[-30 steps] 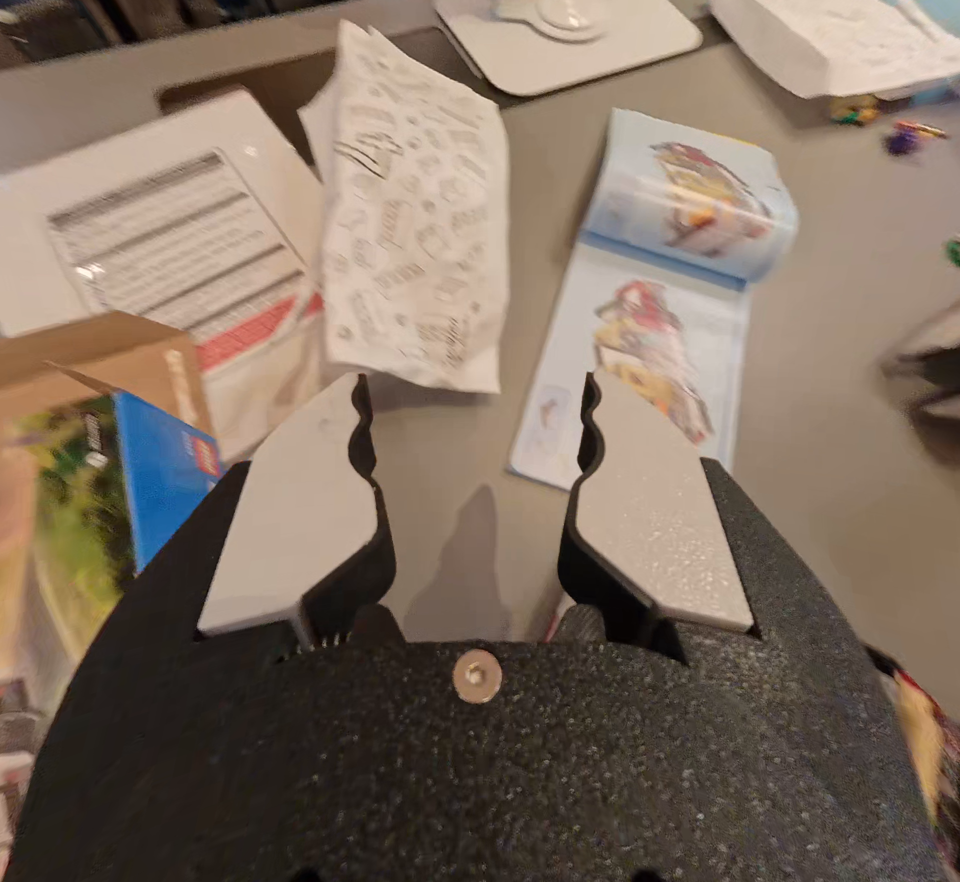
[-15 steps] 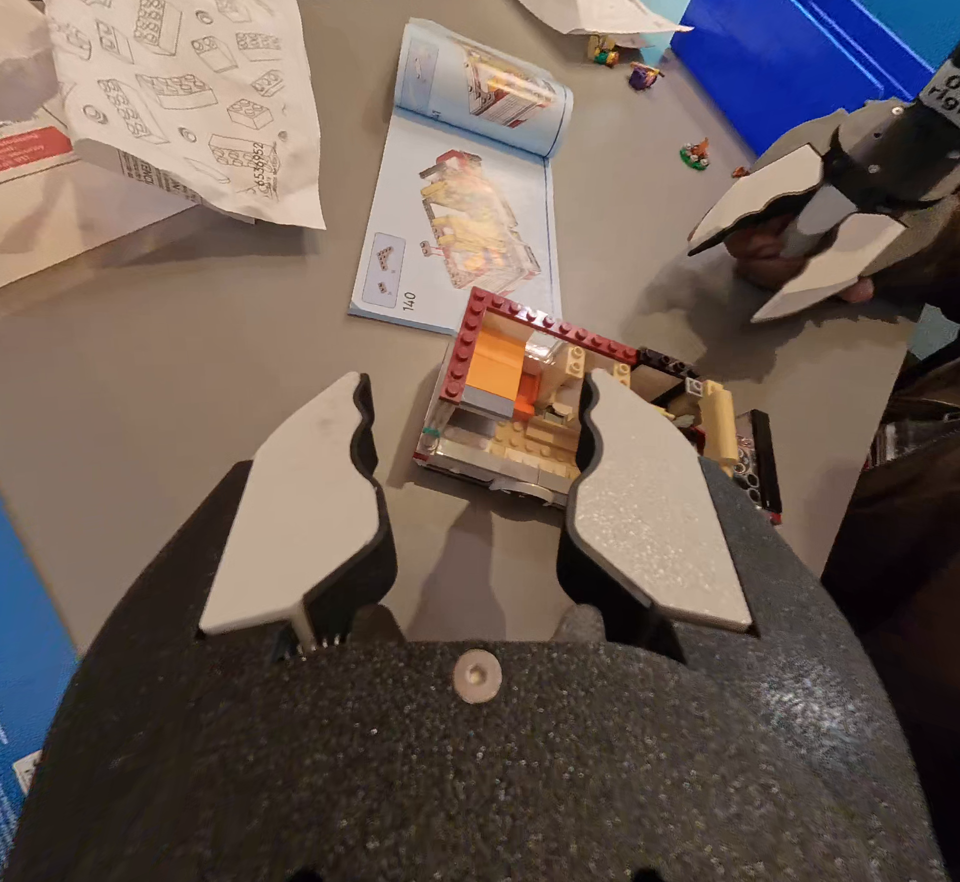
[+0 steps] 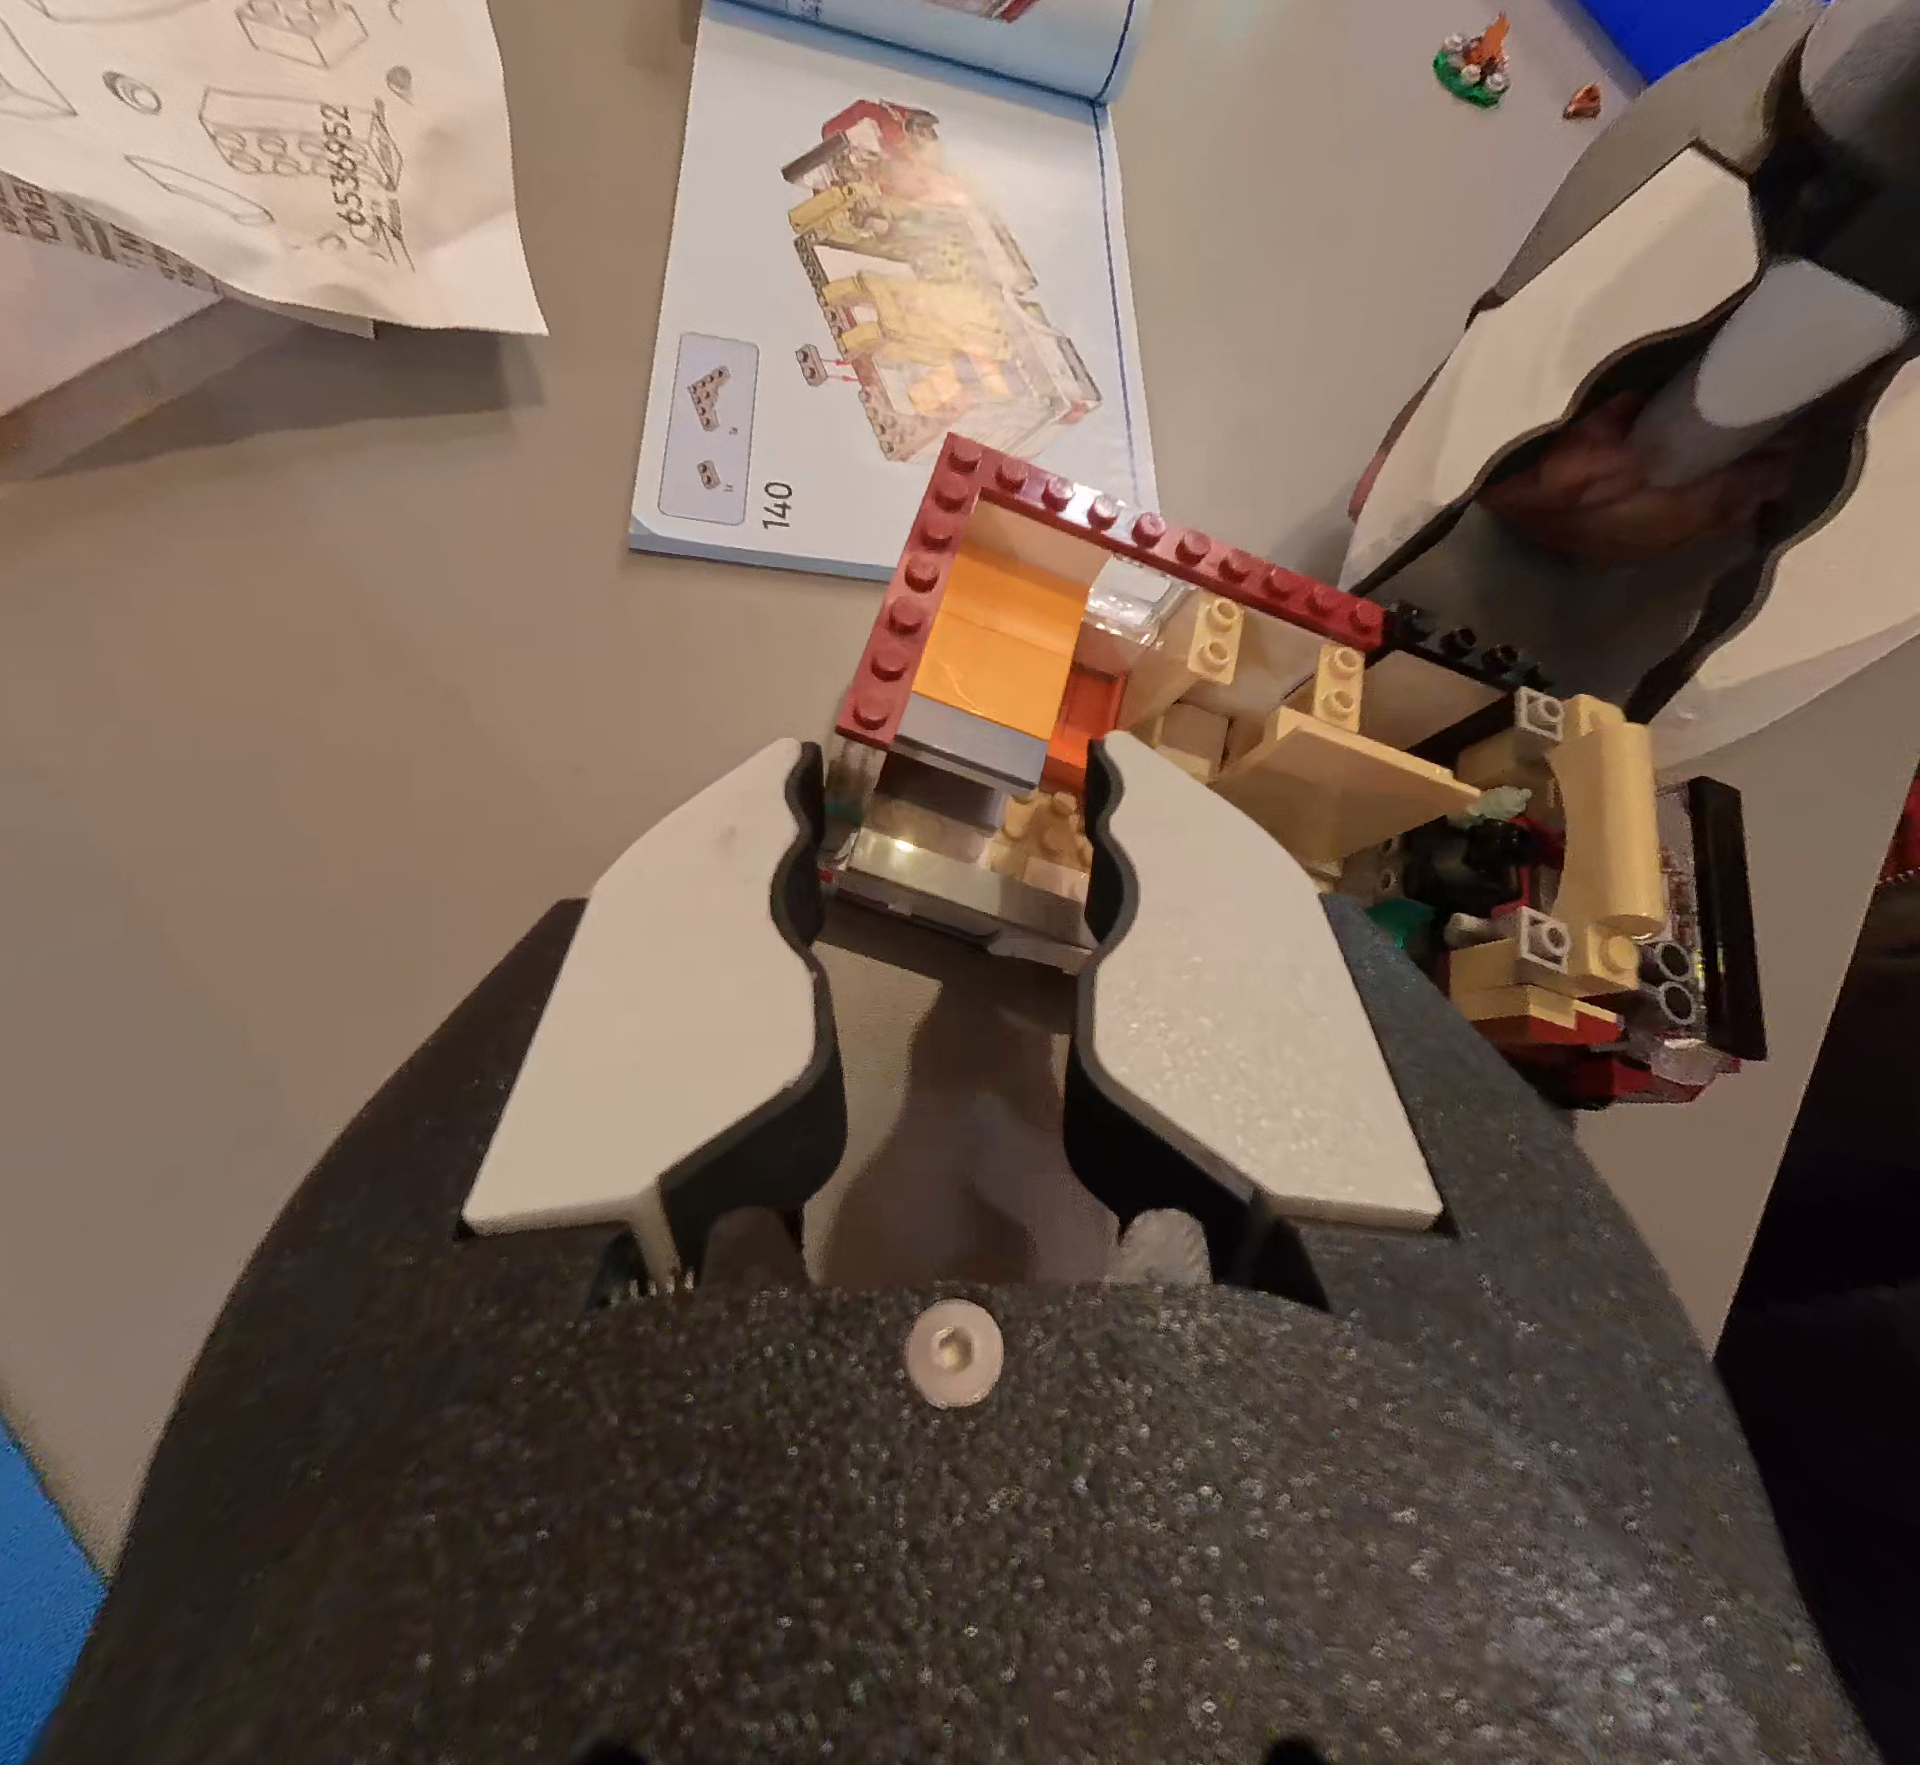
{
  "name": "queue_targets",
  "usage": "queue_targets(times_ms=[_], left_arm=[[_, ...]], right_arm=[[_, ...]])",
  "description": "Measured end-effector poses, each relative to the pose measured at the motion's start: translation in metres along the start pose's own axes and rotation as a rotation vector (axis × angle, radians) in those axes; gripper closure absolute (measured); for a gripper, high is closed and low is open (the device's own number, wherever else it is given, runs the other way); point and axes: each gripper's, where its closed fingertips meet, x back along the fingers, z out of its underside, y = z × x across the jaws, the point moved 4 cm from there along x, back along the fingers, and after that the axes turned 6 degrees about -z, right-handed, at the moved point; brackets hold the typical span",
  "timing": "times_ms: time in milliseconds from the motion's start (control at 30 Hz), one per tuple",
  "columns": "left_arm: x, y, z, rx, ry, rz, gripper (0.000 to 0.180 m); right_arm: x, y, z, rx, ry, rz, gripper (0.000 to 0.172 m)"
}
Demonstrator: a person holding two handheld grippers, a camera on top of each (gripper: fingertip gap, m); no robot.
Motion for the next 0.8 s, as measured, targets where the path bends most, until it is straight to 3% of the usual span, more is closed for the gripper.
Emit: queue_targets(times_ms=[233, 400, 533, 633, 800], left_arm=[[-0.002, -0.001, 0.004, 0.02, 0.024, -0.064, 0.14], [0.003, -0.025, 0.011, -0.04, 0.101, -0.049, 0.148], [0.0, -0.069, 0.017, -0.138, 0.158, 0.032, 0.149], [-0.007, -0.102, 0.016, -0.191, 0.175, 0.097, 0.144], [-0.018, -0.148, -0.001, -0.253, 0.121, 0.276, 0.142]], right_arm=[[0.007, -0.007, 0.002, -0.008, 0.003, 0.006, 0.117], [0.04, -0.012, 0.014, 0.036, 0.041, 0.044, 0.122], [0.077, -0.01, 0.035, 0.031, 0.094, -0.008, 0.117], [0.11, -0.022, 0.049, 0.052, 0.118, 0.081, 0.126], [0.149, -0.03, 0.064, 0.035, 0.096, 0.117, 0.127]])
